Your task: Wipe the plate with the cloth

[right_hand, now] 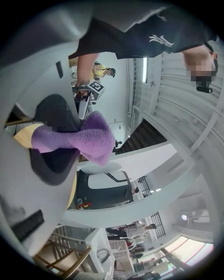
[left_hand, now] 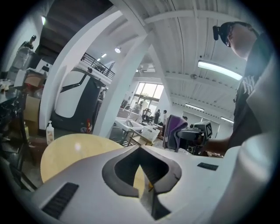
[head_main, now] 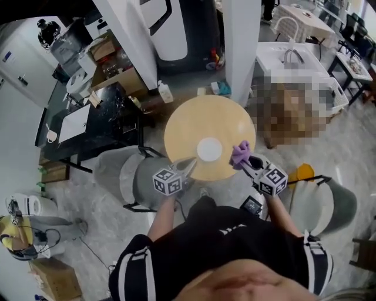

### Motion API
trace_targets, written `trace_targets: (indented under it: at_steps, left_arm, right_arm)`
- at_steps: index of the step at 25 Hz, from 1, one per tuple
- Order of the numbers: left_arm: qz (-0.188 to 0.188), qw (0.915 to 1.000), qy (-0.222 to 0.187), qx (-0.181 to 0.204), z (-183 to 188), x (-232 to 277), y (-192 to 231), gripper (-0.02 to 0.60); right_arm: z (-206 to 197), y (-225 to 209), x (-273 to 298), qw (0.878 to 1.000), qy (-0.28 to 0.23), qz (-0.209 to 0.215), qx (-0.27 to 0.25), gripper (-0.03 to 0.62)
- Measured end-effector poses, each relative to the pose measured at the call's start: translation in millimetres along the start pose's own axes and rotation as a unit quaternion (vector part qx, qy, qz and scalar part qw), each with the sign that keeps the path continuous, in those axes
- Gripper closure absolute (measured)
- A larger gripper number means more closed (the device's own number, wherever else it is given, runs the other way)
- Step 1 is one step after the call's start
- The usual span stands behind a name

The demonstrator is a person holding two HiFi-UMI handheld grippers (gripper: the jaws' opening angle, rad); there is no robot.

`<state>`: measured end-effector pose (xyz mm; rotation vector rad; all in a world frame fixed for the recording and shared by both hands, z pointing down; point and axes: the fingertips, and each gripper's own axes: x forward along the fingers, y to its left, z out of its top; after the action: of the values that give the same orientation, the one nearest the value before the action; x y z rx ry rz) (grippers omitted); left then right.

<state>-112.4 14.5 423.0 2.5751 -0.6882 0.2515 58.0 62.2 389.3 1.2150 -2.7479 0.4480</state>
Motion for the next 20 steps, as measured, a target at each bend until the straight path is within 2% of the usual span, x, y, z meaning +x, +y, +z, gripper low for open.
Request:
trace_targets:
  at_steps: [4, 8, 15, 20]
  left_arm:
    - [-0.011, 0.9997, -0.008, 0.023, 41.0, 14.6, 54.0, 0.568]
    - [-0.03, 0.9993, -0.008, 0.019, 67.5, 25.6, 101.3, 0.568]
    - [-0.07, 0.9975, 0.008, -0.006, 62.3, 48.4, 144.0, 0.568]
    - [-0.063, 0.9975, 0.005, -0.031, 53.9, 60.4, 156.9, 0.568]
  right_arm:
    - [26.2, -31.6, 52.3, 1.0, 0.016, -0.021, -0.006, 0.499]
    - [52.8, -49.5, 100.5, 0.999, 0.015, -0.029, -0.01, 0.499]
    - [52.8, -72.7, 141.0, 0.998, 0.038, -0.057, 0.005, 0.499]
    - [51.6, -92.2, 155.5, 0.997, 0.048, -0.048, 0.023, 0.499]
